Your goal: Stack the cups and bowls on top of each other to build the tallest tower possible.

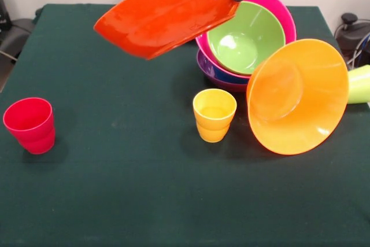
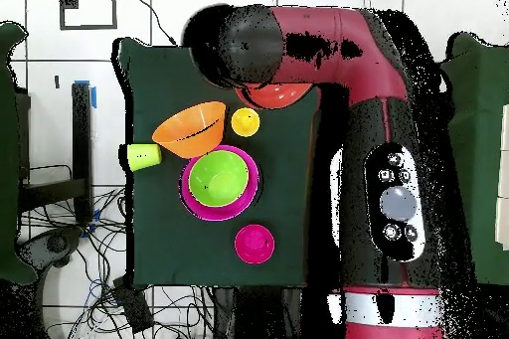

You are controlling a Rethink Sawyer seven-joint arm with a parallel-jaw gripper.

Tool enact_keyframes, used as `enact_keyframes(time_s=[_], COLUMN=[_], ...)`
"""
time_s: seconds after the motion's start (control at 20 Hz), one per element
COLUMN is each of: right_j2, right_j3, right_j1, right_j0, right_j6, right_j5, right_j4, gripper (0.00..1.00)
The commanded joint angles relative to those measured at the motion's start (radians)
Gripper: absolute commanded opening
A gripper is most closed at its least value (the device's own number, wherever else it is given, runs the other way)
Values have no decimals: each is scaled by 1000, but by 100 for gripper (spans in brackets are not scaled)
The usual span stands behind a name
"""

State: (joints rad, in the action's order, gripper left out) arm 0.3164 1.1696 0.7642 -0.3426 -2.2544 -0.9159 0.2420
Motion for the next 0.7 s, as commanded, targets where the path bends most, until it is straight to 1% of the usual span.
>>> enact_keyframes(time_s=[0.05, 0.25, 0.7], right_j2=[-83, -105, -159], right_j3=[160, 214, 228], right_j1=[28, 49, 50], right_j0=[53, 66, 102], right_j6=[-214, -219, -204], right_j5=[59, 90, 111], right_j4=[-31, -64, -105], gripper=[0, 0, 0])
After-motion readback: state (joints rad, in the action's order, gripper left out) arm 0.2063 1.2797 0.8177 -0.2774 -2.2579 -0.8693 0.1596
